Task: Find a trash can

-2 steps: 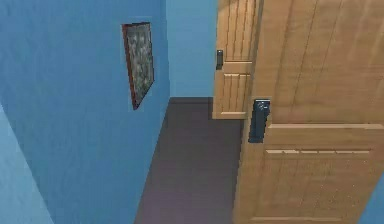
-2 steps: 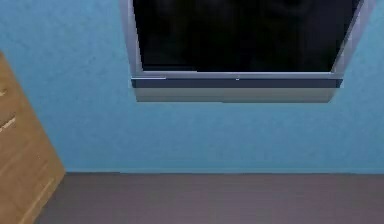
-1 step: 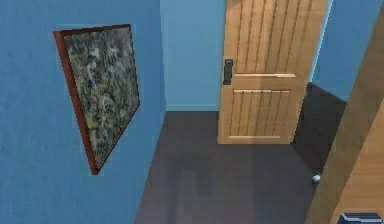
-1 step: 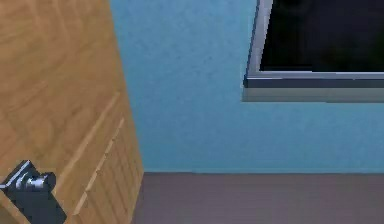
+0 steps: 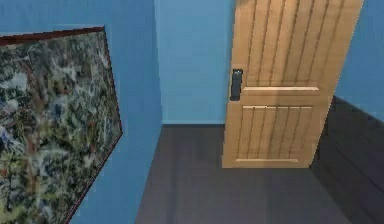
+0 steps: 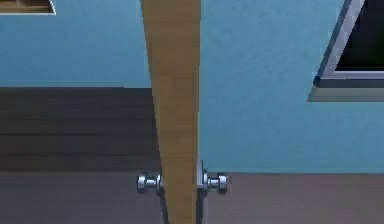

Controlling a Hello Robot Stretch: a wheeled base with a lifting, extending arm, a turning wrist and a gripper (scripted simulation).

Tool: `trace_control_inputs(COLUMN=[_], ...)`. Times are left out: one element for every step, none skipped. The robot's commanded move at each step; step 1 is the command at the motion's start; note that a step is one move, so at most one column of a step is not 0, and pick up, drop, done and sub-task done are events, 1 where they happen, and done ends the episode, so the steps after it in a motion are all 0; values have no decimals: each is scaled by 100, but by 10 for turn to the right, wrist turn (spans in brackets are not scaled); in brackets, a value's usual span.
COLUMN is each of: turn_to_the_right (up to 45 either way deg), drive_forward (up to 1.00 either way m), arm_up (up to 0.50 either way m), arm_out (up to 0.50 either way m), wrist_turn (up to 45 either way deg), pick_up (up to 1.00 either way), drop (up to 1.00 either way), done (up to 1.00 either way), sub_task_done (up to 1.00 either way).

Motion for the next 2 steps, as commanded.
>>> trace_control_inputs(turn_to_the_right=[450,150], drive_forward=[0,0], arm_up=[0,0], arm_out=[0,0], wrist_turn=[0,0], pick_up=[0,0], drop=[0,0], done=[0,0], sub_task_done=[0,0])
